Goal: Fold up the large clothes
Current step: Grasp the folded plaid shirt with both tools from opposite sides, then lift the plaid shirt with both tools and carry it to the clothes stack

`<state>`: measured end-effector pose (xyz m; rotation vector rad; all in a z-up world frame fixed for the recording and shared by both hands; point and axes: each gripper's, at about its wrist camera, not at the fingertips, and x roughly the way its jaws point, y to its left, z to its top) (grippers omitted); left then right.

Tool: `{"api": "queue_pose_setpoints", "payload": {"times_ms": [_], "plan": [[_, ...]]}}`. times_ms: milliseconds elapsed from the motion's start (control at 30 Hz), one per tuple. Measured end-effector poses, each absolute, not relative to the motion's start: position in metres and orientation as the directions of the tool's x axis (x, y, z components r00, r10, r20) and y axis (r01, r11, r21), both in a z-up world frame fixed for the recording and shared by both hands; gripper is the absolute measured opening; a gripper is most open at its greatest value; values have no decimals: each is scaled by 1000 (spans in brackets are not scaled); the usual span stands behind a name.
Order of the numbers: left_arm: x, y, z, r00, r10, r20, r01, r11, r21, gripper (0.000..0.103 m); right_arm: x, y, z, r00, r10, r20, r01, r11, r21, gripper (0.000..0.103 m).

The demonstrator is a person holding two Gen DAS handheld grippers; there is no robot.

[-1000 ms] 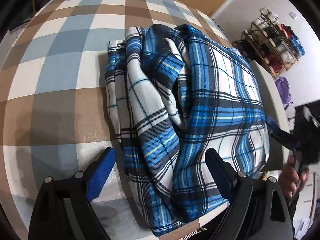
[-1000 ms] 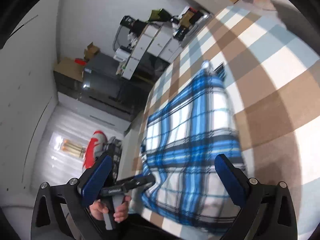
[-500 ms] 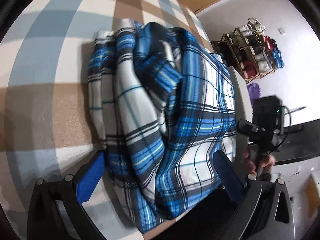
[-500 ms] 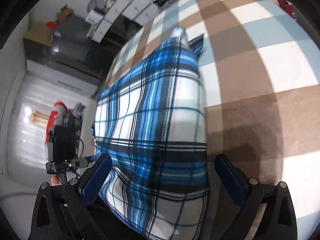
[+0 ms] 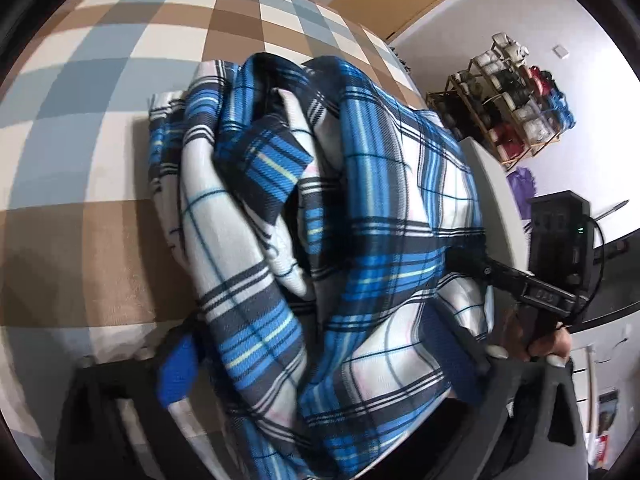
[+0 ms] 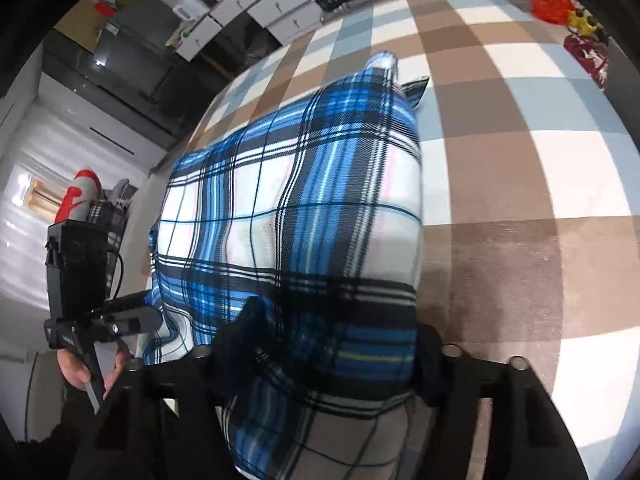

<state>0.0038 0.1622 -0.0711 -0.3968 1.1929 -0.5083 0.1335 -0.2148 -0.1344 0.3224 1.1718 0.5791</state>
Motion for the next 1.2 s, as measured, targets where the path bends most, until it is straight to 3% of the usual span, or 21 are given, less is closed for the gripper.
{"api": "queue_pose_setpoints", "payload": {"times_ms": [33, 100, 200, 300, 467, 567, 700, 833, 933, 1000, 1200], "plan": [[2, 162, -70, 284, -557, -780, 176, 830, -529, 81, 131, -216, -134, 277, 584, -763, -254, 810, 528, 53], [1, 160, -68, 294, -533, -793, 197, 846, -496, 61, 128, -215, -131, 290, 585, -757, -258, 810, 527, 50], [1, 159, -66, 307, -520, -797, 206, 854, -477, 55, 123, -212, -124, 294, 605, -740, -278, 795, 539, 49], [5, 161, -69, 304, -523, -796, 195, 852, -486, 55, 120, -212, -124, 267, 653, -708, -274, 756, 594, 51], [7, 163, -72, 292, -536, -792, 189, 844, -502, 56, 138, -232, -148, 173, 811, -559, -137, 582, 801, 59], [8, 160, -73, 279, -539, -795, 200, 842, -501, 67, 146, -237, -158, 135, 844, -519, -105, 533, 840, 67], [9, 152, -72, 264, -530, -806, 234, 846, -479, 82, 152, -217, -156, 89, 798, -596, -147, 603, 784, 72], [11, 151, -72, 262, -536, -802, 234, 842, -486, 83, 148, -198, -144, 116, 724, -680, -240, 685, 688, 72], [14, 160, -73, 257, -578, -774, 201, 816, -543, 78, 142, -203, -144, 153, 705, -692, -235, 706, 668, 51], [14, 164, -73, 258, -579, -773, 203, 815, -543, 47, 138, -209, -145, 184, 715, -675, -216, 699, 682, 39], [7, 168, -67, 275, -585, -763, 204, 811, -548, 32, 109, -194, -116, 317, 646, -695, -319, 762, 564, 27]]}}
